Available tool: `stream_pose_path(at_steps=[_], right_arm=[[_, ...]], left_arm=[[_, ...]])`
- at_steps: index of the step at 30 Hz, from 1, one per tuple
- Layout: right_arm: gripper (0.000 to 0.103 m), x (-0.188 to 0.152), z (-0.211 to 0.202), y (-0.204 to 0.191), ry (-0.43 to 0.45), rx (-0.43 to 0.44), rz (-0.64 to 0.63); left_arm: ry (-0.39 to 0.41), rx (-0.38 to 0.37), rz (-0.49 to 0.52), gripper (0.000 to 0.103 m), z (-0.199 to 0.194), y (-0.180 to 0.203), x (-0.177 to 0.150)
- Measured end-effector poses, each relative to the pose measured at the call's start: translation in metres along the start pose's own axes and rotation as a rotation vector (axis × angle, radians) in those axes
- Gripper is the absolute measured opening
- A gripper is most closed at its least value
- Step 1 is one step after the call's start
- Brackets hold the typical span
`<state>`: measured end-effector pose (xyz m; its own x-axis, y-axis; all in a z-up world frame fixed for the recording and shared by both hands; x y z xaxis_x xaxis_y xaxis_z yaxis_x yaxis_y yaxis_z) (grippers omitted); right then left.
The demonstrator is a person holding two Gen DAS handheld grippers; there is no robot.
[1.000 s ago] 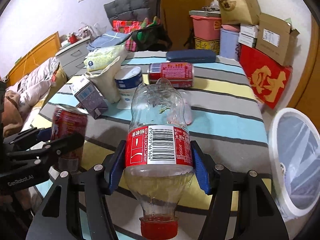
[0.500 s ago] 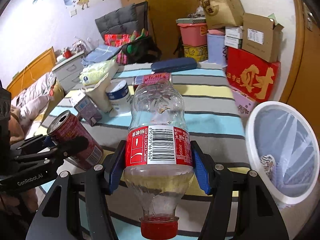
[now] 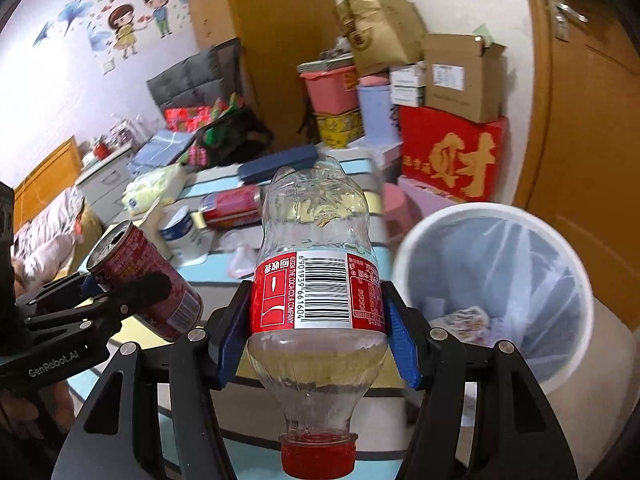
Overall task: Collect trash
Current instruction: 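Carry the can and bottle over the white trash bin with both tools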
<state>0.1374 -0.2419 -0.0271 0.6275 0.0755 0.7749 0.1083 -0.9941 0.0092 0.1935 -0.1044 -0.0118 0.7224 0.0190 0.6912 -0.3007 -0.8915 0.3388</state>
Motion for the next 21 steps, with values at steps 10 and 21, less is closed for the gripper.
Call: stream_pose_path(at_steps=[10,21], right_arm=[[0.063,-0.005,-0.020,0.054,0.020,-0.103,0.062],[0.063,-0.021,-0.024,0.112,-0.020,-0.206,0.134]], left_arm=[[-0.032,-0.083,0.083,0.053,0.028,0.075,0.006],[-0.094,-0.163,0.143,0.053,0.069,0.141,0.005]])
Point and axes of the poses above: each gripper's, at about its wrist camera, not at the fingertips, and z roughly the way its jaws point, y to its right, x to its top, the point moved 7 cm from there along z, roughly the way its jaws point, and after that the axes turned 12 degrees about -z, right-handed, at the moved point
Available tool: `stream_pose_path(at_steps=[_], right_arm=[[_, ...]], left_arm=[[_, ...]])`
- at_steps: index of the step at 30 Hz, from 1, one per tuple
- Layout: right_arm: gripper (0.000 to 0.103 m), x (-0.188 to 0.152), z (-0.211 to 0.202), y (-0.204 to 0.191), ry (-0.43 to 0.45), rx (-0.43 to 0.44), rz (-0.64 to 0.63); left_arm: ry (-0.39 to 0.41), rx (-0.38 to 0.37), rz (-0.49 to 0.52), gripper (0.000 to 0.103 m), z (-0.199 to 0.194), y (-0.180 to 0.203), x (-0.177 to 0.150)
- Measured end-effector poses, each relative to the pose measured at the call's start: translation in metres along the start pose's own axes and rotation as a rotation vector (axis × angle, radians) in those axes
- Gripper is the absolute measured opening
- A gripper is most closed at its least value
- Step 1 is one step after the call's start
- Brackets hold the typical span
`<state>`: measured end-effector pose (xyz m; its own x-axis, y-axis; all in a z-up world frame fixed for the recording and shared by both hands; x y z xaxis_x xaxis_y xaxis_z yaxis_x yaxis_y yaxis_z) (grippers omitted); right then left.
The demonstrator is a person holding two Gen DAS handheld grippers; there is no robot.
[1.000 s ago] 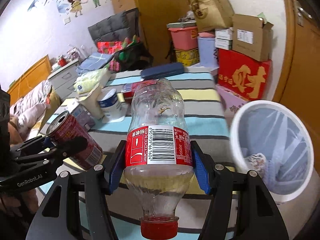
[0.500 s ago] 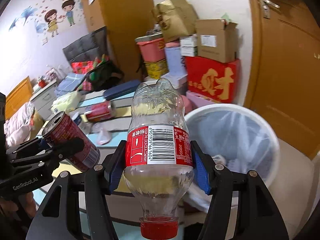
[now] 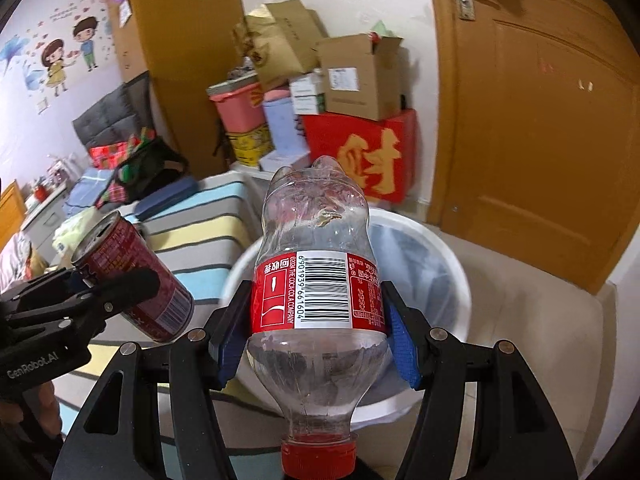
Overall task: Collect trash
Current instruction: 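Carry the can and bottle over the white trash bin with both tools, then open both tools to drop the can and bottle into the bin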
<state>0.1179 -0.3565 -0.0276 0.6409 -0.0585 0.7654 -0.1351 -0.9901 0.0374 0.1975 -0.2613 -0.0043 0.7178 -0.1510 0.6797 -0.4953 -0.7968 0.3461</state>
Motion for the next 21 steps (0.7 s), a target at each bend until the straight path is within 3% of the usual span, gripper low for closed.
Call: stream_pose_path(at_steps=[8,21], right_arm=[[0.063,-0.015,0.017,0.023,-0.064,-0.014,0.023],[0.063,-0.023,0.035,0.039,-0.120,-0.031,0.004]], left_arm=[[-0.051,-0.001,0.022,0.053,0.037,0.021,-0.003],[-0.090,0.022,0.003,0.054,0.070,0.018,-0.005]])
Point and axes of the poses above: each gripper's, at about its wrist camera, not at the fingertips, and z roughly the way its jaws point, y to its right, x to its top, the point moved 7 cm from there along z, roughly the way its jaws point, and after that the axes turned 12 degrees about -z, right-handed, at the moved point
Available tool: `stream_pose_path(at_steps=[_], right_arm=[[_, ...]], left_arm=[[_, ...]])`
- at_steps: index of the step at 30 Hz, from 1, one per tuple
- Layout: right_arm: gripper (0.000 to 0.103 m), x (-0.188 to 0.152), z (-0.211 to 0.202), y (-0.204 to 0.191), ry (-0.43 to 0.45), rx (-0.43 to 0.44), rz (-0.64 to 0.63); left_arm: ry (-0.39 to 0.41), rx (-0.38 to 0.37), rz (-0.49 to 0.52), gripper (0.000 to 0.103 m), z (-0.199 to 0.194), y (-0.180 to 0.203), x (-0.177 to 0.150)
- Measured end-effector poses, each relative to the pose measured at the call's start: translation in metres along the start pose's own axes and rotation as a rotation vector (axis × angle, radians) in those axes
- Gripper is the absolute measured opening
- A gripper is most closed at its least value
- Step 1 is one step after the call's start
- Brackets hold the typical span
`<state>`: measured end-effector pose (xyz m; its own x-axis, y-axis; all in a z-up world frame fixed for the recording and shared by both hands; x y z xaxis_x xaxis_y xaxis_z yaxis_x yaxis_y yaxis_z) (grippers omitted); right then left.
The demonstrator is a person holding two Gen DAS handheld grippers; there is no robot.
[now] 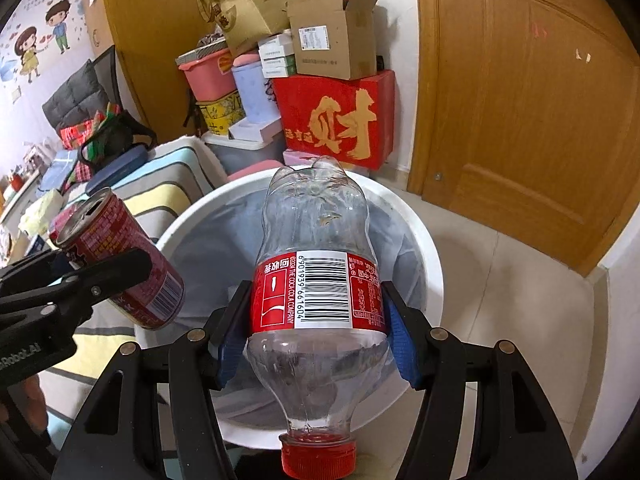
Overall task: Collect trash
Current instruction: 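Open both tools to drop the can and bottle into the bin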
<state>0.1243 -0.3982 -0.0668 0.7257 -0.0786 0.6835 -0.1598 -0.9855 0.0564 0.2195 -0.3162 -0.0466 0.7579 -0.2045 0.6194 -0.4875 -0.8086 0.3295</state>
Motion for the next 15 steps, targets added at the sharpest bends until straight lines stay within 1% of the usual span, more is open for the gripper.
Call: stream_pose_path(at_steps=[2,4,5,8,11,15], right_arm=[[0.063,-0.001,0.000,0.001,0.001,-0.011,0.000],[0.064,0.001,0.001,0.001,0.005,-0.007,0.011],[0.064,0.001,0.000,0.002,0.011,-0.003,0.018],[0.064,0.002,-0.003,0.003,0.025,-0.009,0.022],[0.064,0.003,-0.005,0.002,0.026,-0.016,0.016],[0.064,0.005,-0.009,0.002,0.038,-0.019,0.023]], left_arm=[[0.007,0.005,0.000,0.056,-0.001,0.000,0.000],[0.013,-0.007,-0.008,0.065,-0.003,0.000,0.001],[0.017,-0.013,-0.010,0.066,-0.005,0.001,0.002],[0.037,-0.019,-0.001,0.066,-0.012,0.001,0.003],[0.044,-0.024,-0.013,0.066,-0.018,0.000,0.004],[0.057,-0.012,-0.009,0.066,-0.025,-0.001,0.003]])
Point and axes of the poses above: each gripper's, at about its wrist camera, not at the fingertips, and z roughly the way its jaws point, y to its right, x to its top, the point moved 7 cm from there along z, roughly the way its jaws point, and after that the axes turned 12 degrees about -z, right-handed, at the moved point
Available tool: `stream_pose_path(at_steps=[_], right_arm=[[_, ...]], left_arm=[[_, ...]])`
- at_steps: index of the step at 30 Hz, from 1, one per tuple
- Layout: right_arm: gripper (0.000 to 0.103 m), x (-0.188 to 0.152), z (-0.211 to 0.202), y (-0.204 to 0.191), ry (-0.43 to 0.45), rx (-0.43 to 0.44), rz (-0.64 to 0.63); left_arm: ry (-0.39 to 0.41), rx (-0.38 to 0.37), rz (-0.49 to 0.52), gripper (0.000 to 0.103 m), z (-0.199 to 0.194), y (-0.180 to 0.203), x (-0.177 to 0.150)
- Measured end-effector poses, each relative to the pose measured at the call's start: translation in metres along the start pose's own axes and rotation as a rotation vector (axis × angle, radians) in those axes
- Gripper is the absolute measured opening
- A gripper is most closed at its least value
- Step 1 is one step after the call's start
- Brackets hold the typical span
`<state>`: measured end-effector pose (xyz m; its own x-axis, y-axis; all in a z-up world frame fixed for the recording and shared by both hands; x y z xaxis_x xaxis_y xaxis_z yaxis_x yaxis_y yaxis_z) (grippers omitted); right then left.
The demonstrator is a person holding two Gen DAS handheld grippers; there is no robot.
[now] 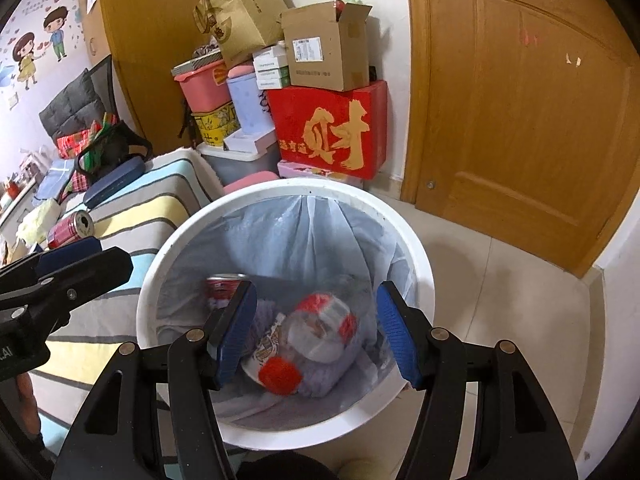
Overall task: Collect trash
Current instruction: 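Open both tools to drop the can and bottle into the bin, then move both open tools back over the table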
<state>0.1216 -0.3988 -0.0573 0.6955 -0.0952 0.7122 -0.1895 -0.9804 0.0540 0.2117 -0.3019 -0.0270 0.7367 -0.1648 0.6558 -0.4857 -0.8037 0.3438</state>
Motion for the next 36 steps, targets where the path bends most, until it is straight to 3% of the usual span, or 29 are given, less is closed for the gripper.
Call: stream_pose_path(at_steps=[22,36], right_arm=[[0.064,0.006,-0.028,-0.037,0.079,0.034,-0.008],[0.064,0.013,-0.037,-0.081,0.125,0.098,-0.058]], left_arm=[[0.093,0.051,-0.046,0.066,-0.069,-0.036,-0.011],[0.164,0.130,-0.112,0.066,-0.116,-0.086,-0.022]])
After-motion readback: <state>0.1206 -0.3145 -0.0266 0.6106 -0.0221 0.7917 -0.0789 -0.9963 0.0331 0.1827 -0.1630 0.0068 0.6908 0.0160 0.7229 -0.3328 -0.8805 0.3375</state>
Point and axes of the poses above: each gripper's, at about its wrist camera, not at the fingertips, and z roughly the way its jaws point, y to its right, x to its top, the point moved 7 cm from there along z, roughly the way its jaws point, and after that the axes turned 12 degrees about -z, right-handed, at the moved point
